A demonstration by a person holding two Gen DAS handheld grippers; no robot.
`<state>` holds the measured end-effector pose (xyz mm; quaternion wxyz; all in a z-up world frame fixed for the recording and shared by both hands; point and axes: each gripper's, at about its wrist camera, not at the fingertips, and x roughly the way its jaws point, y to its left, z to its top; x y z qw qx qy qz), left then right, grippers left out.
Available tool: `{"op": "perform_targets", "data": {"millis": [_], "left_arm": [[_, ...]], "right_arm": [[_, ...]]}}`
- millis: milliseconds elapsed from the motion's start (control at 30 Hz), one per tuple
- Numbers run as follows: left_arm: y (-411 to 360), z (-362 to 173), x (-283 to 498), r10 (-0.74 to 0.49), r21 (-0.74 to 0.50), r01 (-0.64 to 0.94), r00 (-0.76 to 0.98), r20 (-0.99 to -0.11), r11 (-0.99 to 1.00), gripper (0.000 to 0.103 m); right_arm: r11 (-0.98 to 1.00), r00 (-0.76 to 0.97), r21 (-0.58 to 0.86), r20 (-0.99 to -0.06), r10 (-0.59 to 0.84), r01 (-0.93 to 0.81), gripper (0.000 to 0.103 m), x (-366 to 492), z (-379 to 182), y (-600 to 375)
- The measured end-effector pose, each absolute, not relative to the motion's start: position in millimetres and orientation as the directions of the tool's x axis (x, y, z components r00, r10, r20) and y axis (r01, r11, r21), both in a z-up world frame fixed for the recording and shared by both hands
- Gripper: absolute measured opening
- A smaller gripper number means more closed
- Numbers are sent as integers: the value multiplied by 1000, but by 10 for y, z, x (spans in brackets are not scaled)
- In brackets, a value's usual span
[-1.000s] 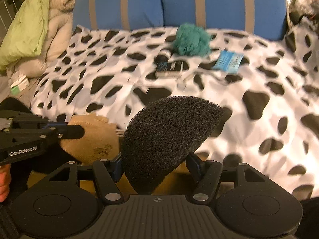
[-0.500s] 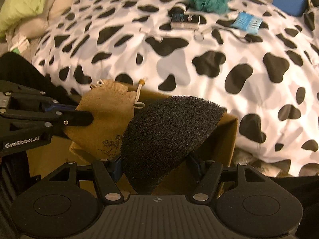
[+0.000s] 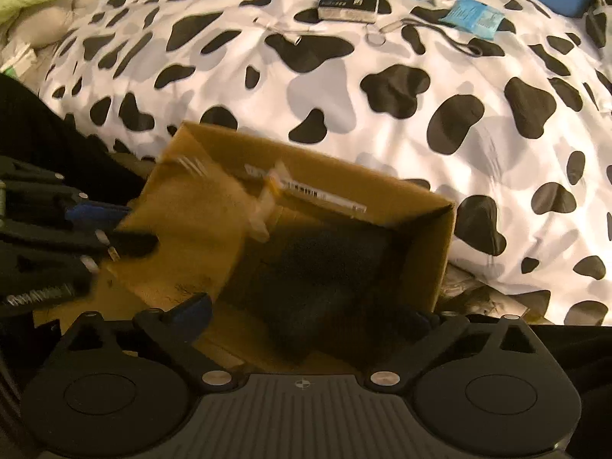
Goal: Organize soft objects
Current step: 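Open the right tool over the box while the left tool drops the pouch inside, then withdraw both open tools from the box back toward the bed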
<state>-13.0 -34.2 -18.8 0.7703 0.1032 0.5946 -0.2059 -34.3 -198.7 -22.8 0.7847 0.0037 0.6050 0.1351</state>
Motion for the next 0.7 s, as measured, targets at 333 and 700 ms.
{"op": "perform_targets", "data": {"millis": [333,700], "left_arm": [[-328,-227,-84,-170,-81,404,190,-967,911,59],[-319,-247,-11,-172,-94,366,188,-967,926,59]], "right_arm": [[973,221,153,-956,190,-173,103,-304,-259,-2027],[984,224,129,-962,153,-121,103,-252,-269,-2103]]}}
